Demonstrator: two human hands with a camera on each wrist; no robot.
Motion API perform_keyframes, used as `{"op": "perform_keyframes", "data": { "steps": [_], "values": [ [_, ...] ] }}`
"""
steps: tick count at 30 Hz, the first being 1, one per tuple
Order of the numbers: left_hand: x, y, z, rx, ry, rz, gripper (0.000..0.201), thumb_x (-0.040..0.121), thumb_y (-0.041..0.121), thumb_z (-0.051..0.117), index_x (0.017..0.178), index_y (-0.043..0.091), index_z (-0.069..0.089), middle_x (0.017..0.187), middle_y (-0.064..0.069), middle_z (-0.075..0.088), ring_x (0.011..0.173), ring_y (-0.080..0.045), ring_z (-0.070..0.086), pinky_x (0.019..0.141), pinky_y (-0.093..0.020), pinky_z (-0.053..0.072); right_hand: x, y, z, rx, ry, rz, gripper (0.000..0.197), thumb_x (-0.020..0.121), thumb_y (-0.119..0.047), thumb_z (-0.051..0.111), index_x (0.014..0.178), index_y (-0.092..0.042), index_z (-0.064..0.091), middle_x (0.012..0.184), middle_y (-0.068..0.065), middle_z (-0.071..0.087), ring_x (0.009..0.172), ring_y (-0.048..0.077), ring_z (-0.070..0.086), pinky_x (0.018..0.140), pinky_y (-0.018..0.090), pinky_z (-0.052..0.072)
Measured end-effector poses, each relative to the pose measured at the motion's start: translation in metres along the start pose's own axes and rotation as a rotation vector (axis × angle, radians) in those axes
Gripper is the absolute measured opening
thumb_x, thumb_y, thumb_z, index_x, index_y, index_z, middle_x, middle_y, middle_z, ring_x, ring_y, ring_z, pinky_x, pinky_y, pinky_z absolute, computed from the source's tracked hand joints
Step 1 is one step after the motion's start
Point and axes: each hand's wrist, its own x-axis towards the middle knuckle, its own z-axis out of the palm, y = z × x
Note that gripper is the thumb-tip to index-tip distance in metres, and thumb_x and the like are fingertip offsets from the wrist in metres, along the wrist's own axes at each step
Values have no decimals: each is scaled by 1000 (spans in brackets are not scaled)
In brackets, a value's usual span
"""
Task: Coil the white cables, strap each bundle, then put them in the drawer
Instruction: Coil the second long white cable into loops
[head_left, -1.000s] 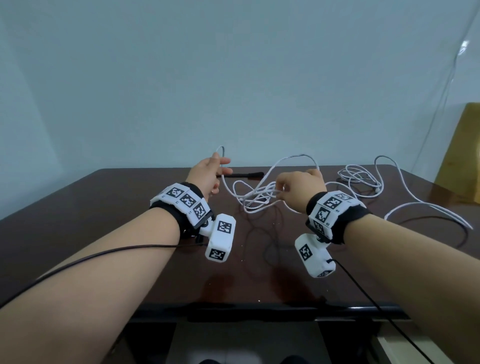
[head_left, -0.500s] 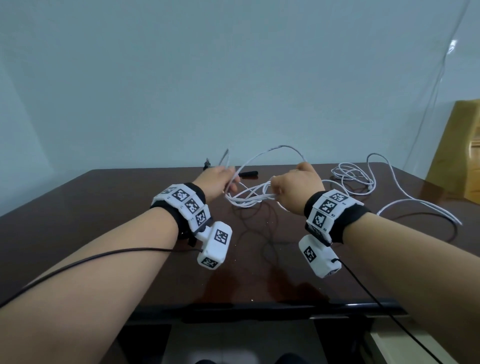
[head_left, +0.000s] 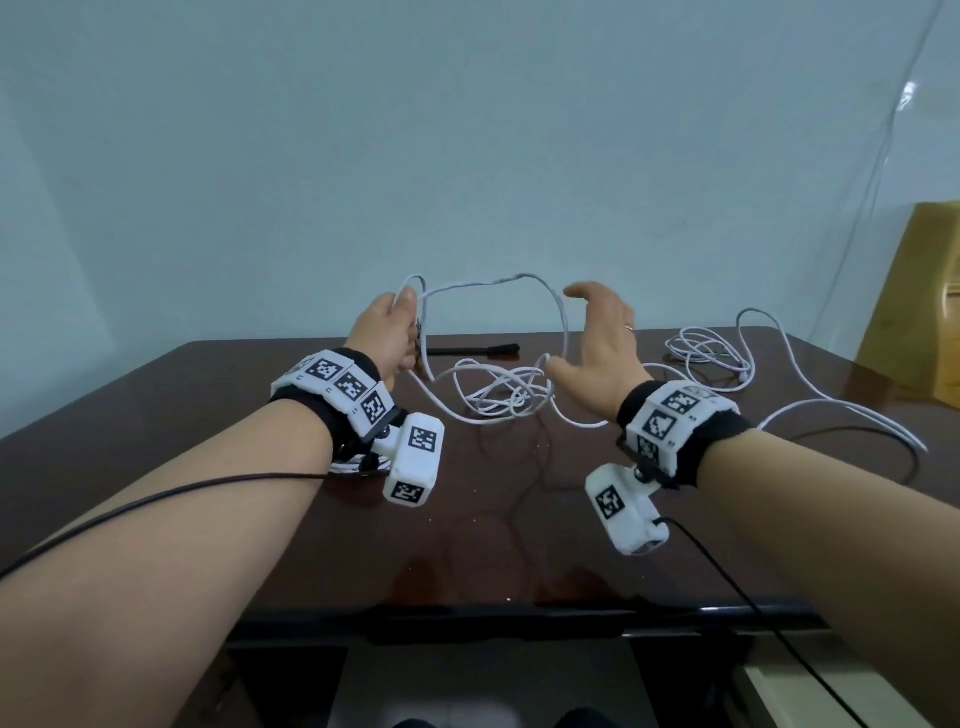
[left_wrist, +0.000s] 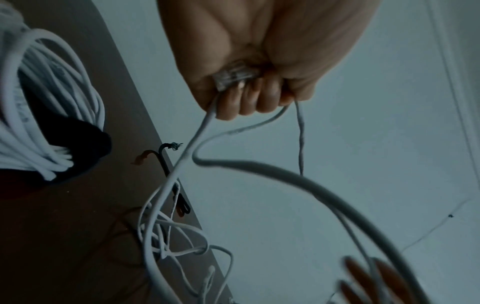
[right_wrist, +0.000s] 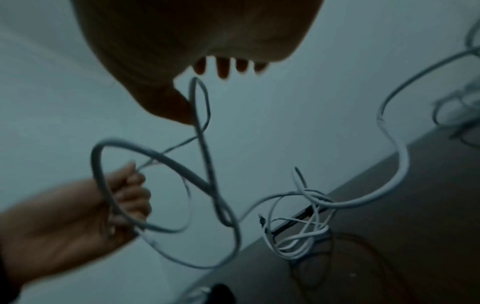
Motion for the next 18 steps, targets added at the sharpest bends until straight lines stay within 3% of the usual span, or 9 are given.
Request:
{"op": "perform_keyframes", "data": {
  "steps": [2,4,6,9,11,12,14,16,18],
  "values": [
    [-1,3,-2,-131,-25,-40,33,102,34,36,75,15,39,59,2,29,39,-5,27,38,-16,24,9,-8,-3,312,-200,252,53,79,6,51,129,-7,40,107,7,59,98,21,57,95,37,46],
    [-1,4,-5,-253,-58,-92,34,102,32,38,76,12,44,60,0,33,39,-4,32,37,-15,26,17,-5,-3,328,-263,393,56,79,14,40,129,-12,44,89,9,67,76,26,65,80,40,55],
    [-4,5,-8,-319,-107,-128,35,102,30,38,76,9,49,56,0,40,41,-5,38,39,-14,30,24,3,-8,123,-226,460,57,80,10,37,127,-20,49,103,16,67,85,32,66,80,44,56],
    [-11,5,-8,-287,-174,-144,37,103,28,36,78,7,56,49,4,49,47,-7,45,55,-22,41,32,8,-18,-131,-277,529,56,85,6,40,135,-18,48,132,13,55,110,33,58,91,41,51],
    [-15,5,-6,-210,-194,-157,37,103,27,36,84,9,62,59,4,60,59,-8,56,68,-26,46,37,6,-23,-223,-346,517,56,86,6,39,137,-16,47,136,12,51,112,32,56,90,37,49],
    [-16,5,-5,-155,-195,-161,36,103,28,35,89,11,64,71,3,65,71,-10,60,76,-29,47,40,6,-24,-215,-323,508,52,86,6,39,132,-16,53,132,12,54,105,30,57,84,34,48],
    [-14,6,-5,-78,-150,-160,34,104,28,32,108,14,64,99,-2,63,94,-15,57,94,-35,43,42,7,-24,-142,-172,526,37,84,7,42,96,-16,69,105,13,64,85,26,54,70,29,43],
    [-13,8,-11,-111,-73,-169,35,104,27,30,124,17,57,117,-5,54,103,-18,50,103,-38,40,45,12,-28,-48,-11,540,36,79,8,45,60,-19,58,69,8,58,74,25,52,61,26,38],
    [-12,11,-18,-202,-41,-157,34,104,28,31,130,19,52,126,-5,50,106,-20,49,103,-39,42,42,12,-31,-127,-13,439,34,77,7,48,55,-18,54,64,8,54,75,28,53,62,25,38]
  ]
}}
